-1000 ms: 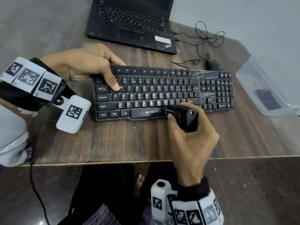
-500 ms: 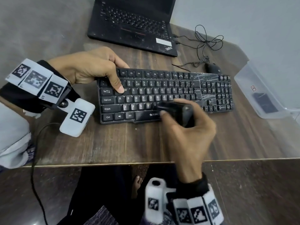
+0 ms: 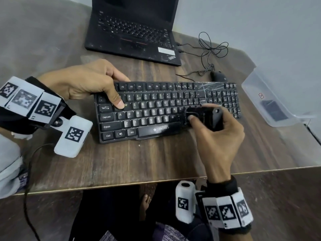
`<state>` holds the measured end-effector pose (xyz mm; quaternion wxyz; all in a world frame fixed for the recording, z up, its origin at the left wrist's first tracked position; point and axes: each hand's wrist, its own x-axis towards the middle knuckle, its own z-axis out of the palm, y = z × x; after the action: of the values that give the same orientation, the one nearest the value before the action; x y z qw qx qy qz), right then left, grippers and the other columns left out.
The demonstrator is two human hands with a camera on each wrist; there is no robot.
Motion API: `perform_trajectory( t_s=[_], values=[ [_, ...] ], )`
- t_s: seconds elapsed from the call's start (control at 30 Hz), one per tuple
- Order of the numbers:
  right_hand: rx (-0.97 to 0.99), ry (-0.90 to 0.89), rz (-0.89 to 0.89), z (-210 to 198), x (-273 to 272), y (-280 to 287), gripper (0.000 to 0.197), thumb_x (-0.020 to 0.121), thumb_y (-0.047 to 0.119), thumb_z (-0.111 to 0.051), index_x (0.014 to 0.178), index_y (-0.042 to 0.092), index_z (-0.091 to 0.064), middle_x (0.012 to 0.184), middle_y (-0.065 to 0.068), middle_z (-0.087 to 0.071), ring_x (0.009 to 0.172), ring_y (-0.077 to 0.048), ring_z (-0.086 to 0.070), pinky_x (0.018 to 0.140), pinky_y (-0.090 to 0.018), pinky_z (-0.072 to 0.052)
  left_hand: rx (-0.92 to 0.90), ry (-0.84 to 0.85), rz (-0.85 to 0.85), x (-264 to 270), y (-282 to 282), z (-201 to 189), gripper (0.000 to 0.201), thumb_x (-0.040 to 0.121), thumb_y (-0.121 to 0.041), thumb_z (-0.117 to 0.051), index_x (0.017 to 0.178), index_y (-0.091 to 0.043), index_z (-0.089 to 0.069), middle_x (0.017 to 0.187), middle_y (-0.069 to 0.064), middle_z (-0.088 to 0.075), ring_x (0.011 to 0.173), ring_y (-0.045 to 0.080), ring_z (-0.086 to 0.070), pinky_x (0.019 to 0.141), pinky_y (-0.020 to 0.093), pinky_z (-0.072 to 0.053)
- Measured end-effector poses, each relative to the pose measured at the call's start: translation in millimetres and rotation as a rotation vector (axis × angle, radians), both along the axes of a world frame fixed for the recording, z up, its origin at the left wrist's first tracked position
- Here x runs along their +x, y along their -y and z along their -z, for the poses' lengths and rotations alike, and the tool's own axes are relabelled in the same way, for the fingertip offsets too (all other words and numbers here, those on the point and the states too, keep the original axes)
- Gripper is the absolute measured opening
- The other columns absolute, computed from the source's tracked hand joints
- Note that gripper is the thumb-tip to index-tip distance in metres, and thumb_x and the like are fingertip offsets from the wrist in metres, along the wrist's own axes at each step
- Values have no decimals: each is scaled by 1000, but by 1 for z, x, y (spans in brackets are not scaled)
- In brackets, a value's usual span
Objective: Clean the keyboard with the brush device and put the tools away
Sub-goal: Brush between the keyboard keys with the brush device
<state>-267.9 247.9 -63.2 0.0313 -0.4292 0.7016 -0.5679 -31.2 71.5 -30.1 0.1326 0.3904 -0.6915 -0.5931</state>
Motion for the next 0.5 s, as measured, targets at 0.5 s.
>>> perform_trajectory(
  t_s=[0.5],
  values=[
    [65, 3, -214, 7, 20, -16, 32, 75, 7, -90, 100, 25, -80, 80, 20, -77, 75, 9, -71, 69, -8, -54, -36, -40, 23, 16, 14, 1, 75, 26, -15, -91, 101, -21, -82, 96, 24, -77, 87, 42, -76, 75, 49, -63]
  ],
)
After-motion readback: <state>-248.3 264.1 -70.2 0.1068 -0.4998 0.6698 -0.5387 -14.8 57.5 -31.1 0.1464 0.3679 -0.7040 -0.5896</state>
